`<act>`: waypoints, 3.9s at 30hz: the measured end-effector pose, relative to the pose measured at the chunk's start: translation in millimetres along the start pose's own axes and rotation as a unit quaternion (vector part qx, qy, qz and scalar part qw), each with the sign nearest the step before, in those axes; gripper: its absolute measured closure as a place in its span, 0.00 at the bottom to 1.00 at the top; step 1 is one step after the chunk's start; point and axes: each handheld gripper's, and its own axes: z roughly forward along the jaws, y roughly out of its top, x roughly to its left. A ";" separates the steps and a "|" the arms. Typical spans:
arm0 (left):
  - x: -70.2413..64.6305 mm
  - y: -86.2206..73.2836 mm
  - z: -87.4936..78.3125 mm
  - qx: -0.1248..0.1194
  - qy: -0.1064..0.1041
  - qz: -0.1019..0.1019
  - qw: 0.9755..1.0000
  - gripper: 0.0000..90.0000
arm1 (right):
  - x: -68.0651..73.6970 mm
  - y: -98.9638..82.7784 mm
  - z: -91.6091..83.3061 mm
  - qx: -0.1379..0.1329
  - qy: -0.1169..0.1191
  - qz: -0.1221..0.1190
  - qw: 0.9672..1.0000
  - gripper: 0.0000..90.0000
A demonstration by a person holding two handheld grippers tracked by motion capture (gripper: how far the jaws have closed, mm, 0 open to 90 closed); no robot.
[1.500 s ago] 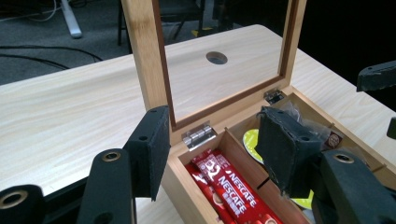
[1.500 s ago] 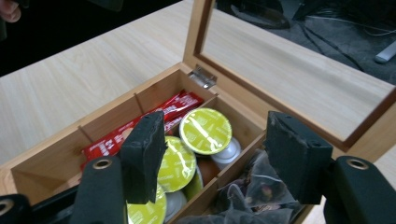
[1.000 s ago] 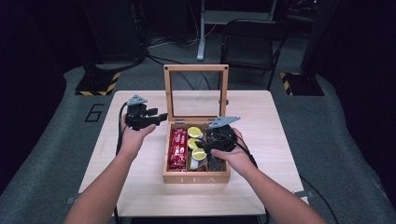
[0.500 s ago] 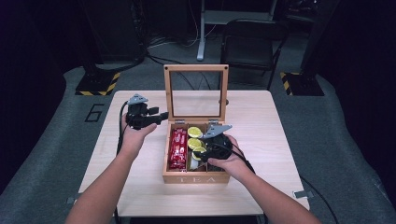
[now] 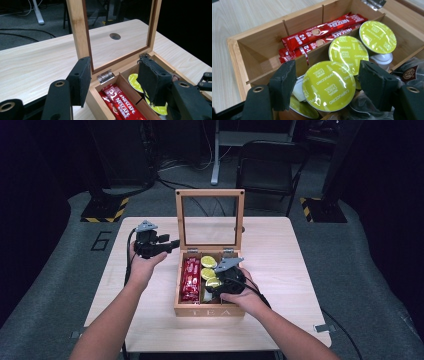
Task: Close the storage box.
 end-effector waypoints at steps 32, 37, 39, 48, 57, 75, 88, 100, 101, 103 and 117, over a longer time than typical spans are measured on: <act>3.8 -1.1 0.2 -0.001 0.003 -0.009 1.000 0.49 | 2.3 -4.6 8.6 0.020 -0.010 -0.014 1.000 0.40; 3.3 -1.3 0.3 0.000 0.003 -0.004 1.000 0.49 | 2.2 -4.9 8.3 0.018 -0.010 -0.010 1.000 0.41; 3.3 -1.2 0.0 0.002 0.002 -0.003 1.000 0.49 | 2.9 -4.6 8.5 0.017 -0.013 -0.008 1.000 0.41; 4.4 -1.1 -1.0 0.001 0.004 -0.005 1.000 0.49 | 0.6 -2.3 4.2 0.017 -0.004 -0.004 1.000 0.41; 4.6 -0.4 -1.6 -0.004 0.006 -0.008 1.000 0.49 | -1.2 3.3 -6.6 0.001 -0.001 0.000 1.000 0.41; 3.7 0.0 -1.3 -0.005 0.006 -0.007 1.000 0.49 | -25.9 -2.4 -48.9 -0.033 -0.028 0.028 0.999 0.41; 3.6 -0.5 -1.8 -0.009 0.008 -0.013 1.000 0.49 | -55.8 -19.5 -79.9 -0.044 -0.073 0.066 0.994 0.41; 3.4 -0.6 -1.7 -0.004 0.010 -0.010 1.000 0.49 | -76.3 -45.5 -93.0 -0.041 -0.111 0.094 0.989 0.41; 3.3 -0.6 -1.7 -0.005 0.009 -0.010 1.000 0.49 | -77.9 -48.0 -93.4 -0.043 -0.112 0.097 0.988 0.41; 3.2 -0.6 -1.6 -0.004 0.009 -0.009 1.000 0.49 | -81.3 -53.9 -94.6 -0.041 -0.119 0.101 0.987 0.41; 4.0 -2.3 -1.1 0.001 0.012 -0.009 1.000 0.49 | -98.1 -92.4 -99.0 -0.039 -0.164 0.149 0.974 0.41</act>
